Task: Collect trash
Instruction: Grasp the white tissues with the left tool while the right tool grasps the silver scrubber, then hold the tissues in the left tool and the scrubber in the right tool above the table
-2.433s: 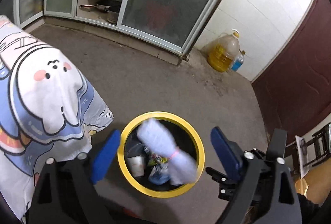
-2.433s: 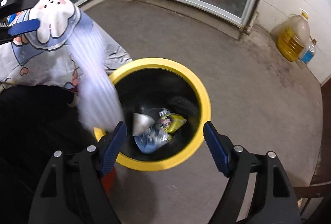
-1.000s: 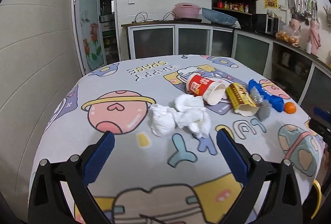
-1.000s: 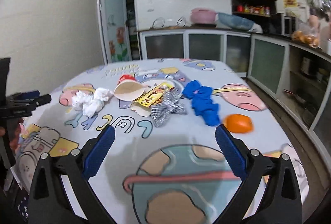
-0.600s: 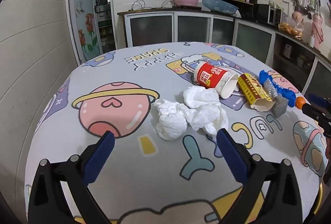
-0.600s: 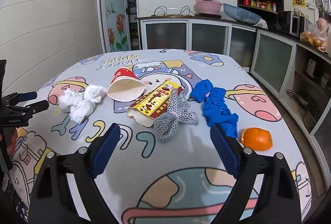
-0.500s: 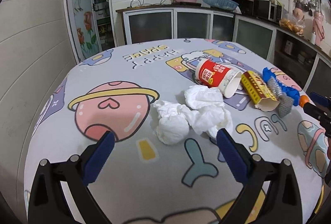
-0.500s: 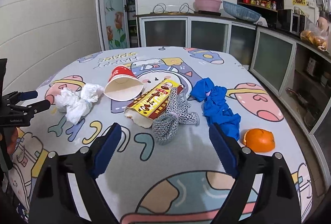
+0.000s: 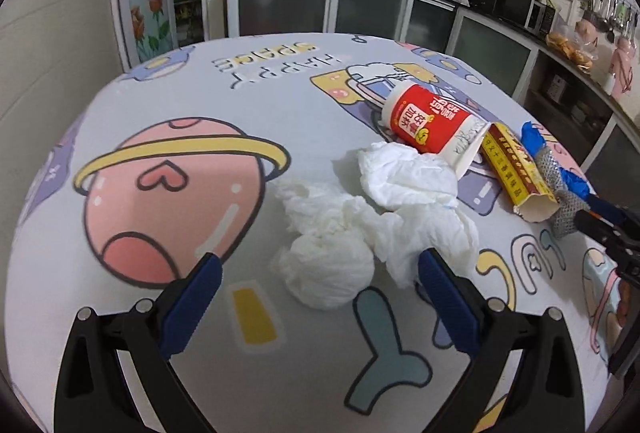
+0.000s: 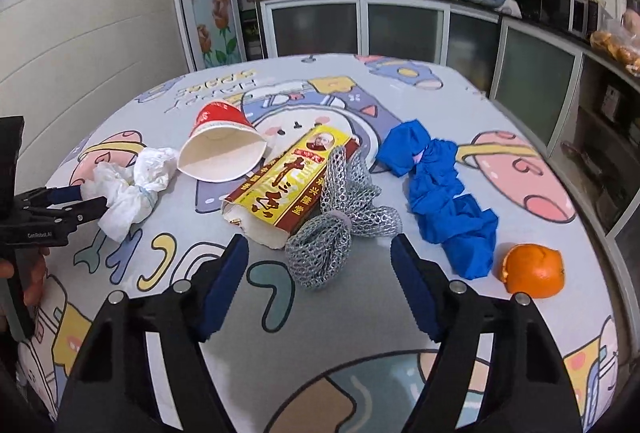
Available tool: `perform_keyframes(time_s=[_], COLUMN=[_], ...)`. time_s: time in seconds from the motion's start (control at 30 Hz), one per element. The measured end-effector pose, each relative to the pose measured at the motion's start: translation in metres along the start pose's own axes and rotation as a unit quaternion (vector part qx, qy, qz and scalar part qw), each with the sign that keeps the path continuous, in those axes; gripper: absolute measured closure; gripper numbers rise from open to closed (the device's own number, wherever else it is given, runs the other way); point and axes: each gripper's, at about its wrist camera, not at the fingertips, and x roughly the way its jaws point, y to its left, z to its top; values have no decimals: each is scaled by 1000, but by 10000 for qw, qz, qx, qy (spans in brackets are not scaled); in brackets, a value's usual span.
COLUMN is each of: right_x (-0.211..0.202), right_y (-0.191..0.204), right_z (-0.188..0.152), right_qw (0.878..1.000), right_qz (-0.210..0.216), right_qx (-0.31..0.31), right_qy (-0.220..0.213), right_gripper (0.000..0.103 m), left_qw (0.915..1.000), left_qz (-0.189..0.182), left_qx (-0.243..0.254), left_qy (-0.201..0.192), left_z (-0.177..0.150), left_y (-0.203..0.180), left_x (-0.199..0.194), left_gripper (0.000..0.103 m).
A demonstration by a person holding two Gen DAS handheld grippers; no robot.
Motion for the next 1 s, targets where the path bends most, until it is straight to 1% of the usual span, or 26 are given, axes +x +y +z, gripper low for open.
perform_keyframes(time_s=[0.03, 0.07, 0.1, 0.17, 0.23, 0.27, 0.3, 0.33, 0.4, 0.5, 0.6, 0.73, 0.93, 1.0], right_x=[2, 5, 7, 10, 14, 15, 14, 13, 8, 3, -6, -23, -48, -56], right_y=[0, -1, -2, -2, -4, -5, -5, -5, -3, -4, -4, -6, -6, -4], right_z=[1, 2, 2, 2, 2, 2, 1, 1, 0, -2, -5, -10, -15, -18], right_qw=[10000, 10000, 9999, 9998, 9995, 9994, 9993, 9994, 9996, 9996, 9997, 9997, 9995, 9995], right_qz=[16, 26, 23, -5, 55, 78, 79, 85, 90, 121, 117, 150, 240, 266], right_qx=[28, 48, 67, 91, 165, 215, 238, 231, 193, 194, 174, 198, 195, 142], right_qy=[39, 73, 109, 174, 269, 275, 269, 252, 190, 179, 149, 58, -79, -114], right_gripper=[38, 44, 48, 64, 73, 77, 81, 85, 88, 88, 88, 88, 88, 88], left_qw=[10000, 10000, 9999, 9998, 9996, 9996, 9995, 9992, 9990, 9991, 9981, 9973, 9957, 9962], left_qz=[-37, -69, -113, -162, -193, -193, -219, -301, -327, -283, -445, -518, -703, -678], left_qx=[-3, -15, -52, -109, -181, -212, -236, -258, -284, -289, -388, -423, -498, -477], left_qy=[19, 42, 64, 39, -17, -5, 13, 40, 60, -96, -176, -286, -329, -279], left_z=[0, 1, 0, 0, -1, -1, -1, -2, -2, -2, -3, -8, -24, -32], left_y=[0, 1, 2, 4, 6, 6, 7, 7, 7, 4, 5, 5, 9, 9], left_x=[2, 4, 6, 6, 4, 4, 5, 5, 5, -5, -20, -40, -71, -77], left_gripper=[8, 8, 8, 9, 25, 38, 56, 65, 74, 76, 76, 76, 75, 75])
